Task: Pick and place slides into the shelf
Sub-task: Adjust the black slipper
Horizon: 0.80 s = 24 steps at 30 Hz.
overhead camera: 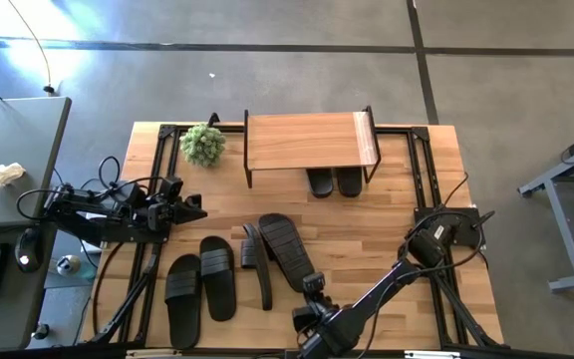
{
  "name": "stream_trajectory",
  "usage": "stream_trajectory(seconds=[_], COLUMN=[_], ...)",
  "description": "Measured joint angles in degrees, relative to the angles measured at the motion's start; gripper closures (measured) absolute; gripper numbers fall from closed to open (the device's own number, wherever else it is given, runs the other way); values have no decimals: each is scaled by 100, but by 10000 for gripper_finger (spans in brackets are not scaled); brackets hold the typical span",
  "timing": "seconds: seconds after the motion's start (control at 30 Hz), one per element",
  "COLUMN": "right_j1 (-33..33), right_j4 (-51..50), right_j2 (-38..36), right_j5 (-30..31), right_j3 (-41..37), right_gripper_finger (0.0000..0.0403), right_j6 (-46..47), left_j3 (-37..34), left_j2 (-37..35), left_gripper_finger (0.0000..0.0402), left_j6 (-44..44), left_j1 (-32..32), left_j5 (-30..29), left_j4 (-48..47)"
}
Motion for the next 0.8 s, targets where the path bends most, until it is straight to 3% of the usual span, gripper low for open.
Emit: stream_trajectory(seconds=[0.8], right_j1=[-182], right_j4=[137], right_j2=[205], right_j5=[-174], right_j3=[-7], right_gripper_finger=[201], right_j6=[-25], left_j3=[1], left_j2=[0], left_gripper_finger=[401], left_j6=[44], left_j1=[-1], left_j5=[29], left_j4=[-149])
